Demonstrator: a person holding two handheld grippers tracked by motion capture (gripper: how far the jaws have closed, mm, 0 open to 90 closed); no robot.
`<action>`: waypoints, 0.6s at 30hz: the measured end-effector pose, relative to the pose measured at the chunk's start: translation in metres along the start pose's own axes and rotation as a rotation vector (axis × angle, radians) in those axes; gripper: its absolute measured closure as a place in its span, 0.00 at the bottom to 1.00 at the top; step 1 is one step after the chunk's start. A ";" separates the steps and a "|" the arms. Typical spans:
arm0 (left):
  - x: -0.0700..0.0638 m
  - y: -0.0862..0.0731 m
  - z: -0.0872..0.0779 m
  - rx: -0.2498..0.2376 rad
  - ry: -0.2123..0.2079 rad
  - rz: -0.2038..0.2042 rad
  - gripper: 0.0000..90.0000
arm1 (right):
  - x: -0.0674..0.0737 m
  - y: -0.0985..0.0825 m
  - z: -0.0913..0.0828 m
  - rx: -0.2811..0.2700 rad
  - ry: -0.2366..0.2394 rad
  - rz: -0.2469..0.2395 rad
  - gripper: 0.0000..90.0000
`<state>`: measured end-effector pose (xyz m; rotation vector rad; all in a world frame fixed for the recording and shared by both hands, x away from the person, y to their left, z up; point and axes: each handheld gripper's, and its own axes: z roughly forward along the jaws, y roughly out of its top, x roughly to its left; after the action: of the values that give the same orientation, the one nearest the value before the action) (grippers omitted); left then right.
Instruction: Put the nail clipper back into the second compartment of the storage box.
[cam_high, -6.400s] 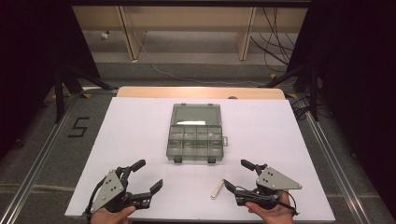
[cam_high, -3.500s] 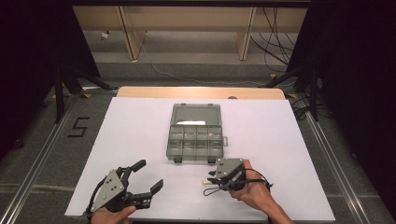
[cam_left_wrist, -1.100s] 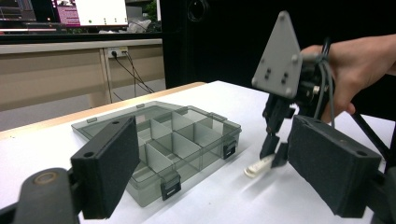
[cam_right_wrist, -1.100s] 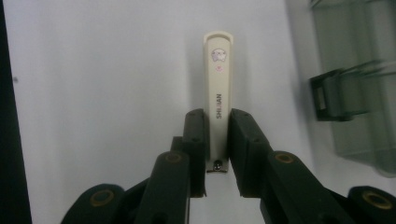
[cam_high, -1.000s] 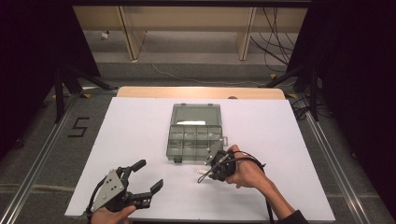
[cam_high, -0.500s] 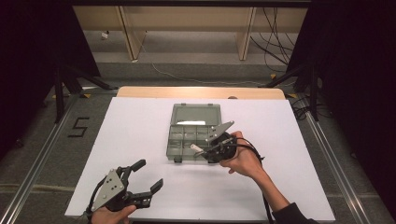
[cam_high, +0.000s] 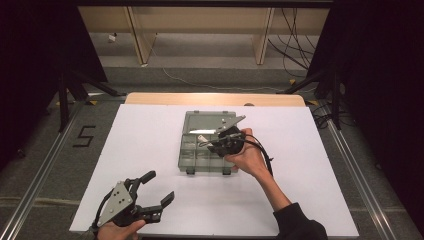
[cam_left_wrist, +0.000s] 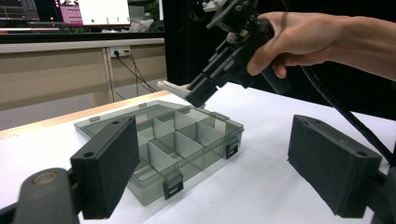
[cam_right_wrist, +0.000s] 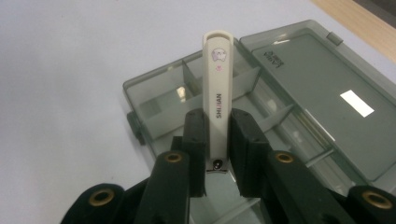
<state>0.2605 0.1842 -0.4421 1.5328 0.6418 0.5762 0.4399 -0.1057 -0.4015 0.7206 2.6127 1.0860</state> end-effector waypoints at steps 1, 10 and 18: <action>0.000 0.000 0.000 0.001 0.000 0.000 0.18 | 0.000 0.002 0.002 -0.009 -0.014 0.004 0.86; 0.001 0.000 -0.001 0.002 -0.001 0.010 0.18 | -0.006 0.011 0.015 -0.017 -0.040 0.051 0.86; 0.001 0.000 -0.001 0.001 0.000 0.004 0.18 | -0.011 0.016 0.028 0.000 -0.063 0.068 0.86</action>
<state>0.2605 0.1850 -0.4418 1.5356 0.6390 0.5794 0.4653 -0.0849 -0.4095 0.8353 2.5525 1.0631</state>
